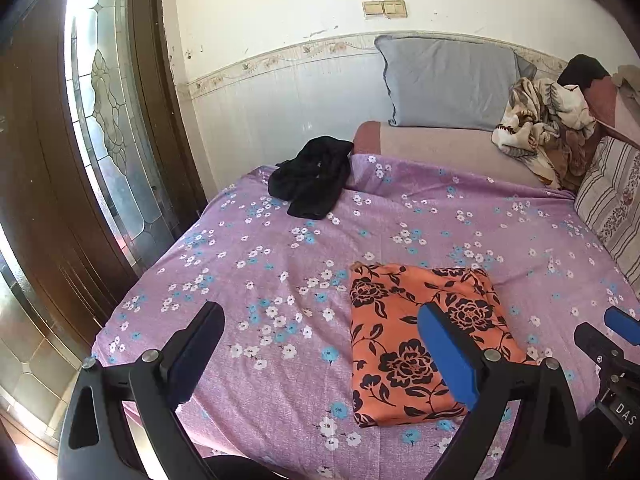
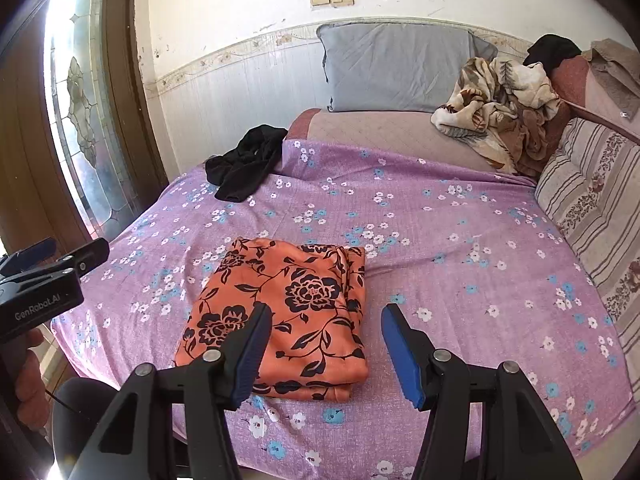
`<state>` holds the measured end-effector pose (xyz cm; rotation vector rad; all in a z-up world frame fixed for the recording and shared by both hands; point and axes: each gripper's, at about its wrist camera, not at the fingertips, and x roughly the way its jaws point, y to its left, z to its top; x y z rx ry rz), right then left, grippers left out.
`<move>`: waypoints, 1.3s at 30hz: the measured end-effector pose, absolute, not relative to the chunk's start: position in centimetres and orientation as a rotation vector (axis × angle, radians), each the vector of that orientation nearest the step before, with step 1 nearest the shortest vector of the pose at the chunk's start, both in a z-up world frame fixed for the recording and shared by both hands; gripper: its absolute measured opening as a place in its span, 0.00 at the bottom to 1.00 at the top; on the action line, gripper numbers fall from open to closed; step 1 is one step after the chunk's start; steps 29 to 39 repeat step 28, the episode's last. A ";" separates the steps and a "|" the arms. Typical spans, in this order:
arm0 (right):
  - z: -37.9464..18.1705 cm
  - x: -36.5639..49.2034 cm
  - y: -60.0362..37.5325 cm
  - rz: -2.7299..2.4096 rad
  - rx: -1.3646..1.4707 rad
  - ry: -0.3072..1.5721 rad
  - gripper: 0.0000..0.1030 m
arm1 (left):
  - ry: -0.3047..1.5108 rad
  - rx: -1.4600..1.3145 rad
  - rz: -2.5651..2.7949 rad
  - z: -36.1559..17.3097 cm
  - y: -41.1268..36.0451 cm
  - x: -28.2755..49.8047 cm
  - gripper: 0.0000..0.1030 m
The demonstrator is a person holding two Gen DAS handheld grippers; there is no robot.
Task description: Fold small clothes
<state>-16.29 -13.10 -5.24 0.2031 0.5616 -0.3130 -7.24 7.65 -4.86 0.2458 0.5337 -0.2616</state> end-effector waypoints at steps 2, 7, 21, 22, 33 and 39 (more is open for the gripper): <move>-4.7 -16.4 -12.9 -0.310 0.198 0.554 0.59 | 0.537 0.228 -0.264 -4.2 8.0 -7.2 0.94; -3.8 -16.5 -12.2 -0.302 0.182 0.540 0.59 | 0.521 0.204 -0.256 -3.0 8.5 -7.3 0.94; -4.3 -15.2 -11.0 -0.283 0.156 0.573 0.59 | 0.502 0.190 -0.264 -1.9 9.3 -7.7 0.94; -4.4 -15.0 -10.8 -0.281 0.155 0.578 0.59 | 0.506 0.188 -0.271 -2.0 9.4 -7.6 0.94; -5.3 -13.9 -11.1 -0.271 0.157 0.602 0.59 | 0.525 0.133 -0.330 -2.3 9.7 -6.4 0.97; -5.3 -13.9 -11.1 -0.271 0.157 0.602 0.59 | 0.525 0.133 -0.330 -2.3 9.7 -6.4 0.97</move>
